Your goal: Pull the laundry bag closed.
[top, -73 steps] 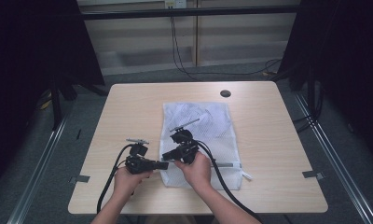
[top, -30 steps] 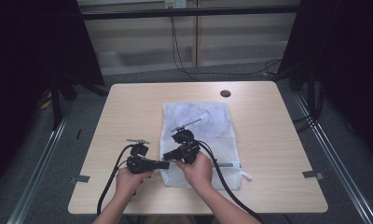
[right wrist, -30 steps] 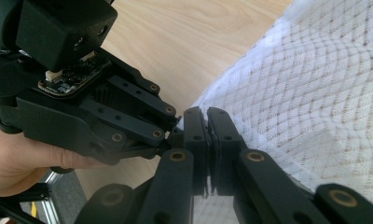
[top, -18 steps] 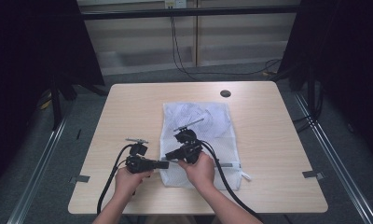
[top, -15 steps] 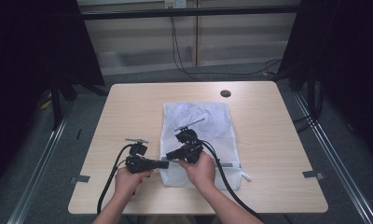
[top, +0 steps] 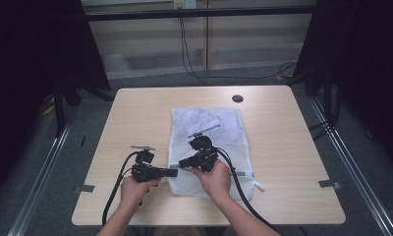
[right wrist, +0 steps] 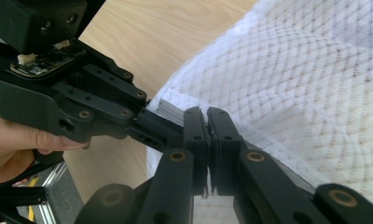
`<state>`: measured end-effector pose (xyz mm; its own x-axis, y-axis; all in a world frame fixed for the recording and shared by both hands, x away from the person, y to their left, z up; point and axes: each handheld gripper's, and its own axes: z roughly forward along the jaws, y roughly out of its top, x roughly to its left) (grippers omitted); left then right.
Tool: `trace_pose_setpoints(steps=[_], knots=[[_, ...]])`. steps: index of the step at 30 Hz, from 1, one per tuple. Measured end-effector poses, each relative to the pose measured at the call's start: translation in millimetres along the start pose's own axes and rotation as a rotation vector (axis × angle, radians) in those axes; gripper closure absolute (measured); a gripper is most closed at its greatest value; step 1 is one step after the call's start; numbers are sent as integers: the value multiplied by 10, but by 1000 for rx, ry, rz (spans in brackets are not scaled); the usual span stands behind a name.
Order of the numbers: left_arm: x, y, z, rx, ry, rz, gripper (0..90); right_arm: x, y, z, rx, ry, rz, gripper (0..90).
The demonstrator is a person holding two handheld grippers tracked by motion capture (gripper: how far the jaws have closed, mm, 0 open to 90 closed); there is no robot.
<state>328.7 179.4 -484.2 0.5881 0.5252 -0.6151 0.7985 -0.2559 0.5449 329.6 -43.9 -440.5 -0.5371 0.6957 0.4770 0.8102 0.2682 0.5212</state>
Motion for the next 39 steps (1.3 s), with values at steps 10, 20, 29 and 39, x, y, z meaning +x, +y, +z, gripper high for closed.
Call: trace_pose_setpoints(steps=[10, 20, 29, 39], knots=[[-3, -1, -3, -3, -1, -2, 879, -50, -22, -40, 0, 3, 11, 872], [0, 1, -16, -8, -4, -11, 879, -93, -34, -70, 3, -9, 11, 872], [5, 2, -20, -8, -6, -9, 879, -129, -52, -109, 3, -22, 11, 872], [13, 3, -27, -5, -4, -6, 880, -143, -63, -119, 4, -20, 8, 872]])
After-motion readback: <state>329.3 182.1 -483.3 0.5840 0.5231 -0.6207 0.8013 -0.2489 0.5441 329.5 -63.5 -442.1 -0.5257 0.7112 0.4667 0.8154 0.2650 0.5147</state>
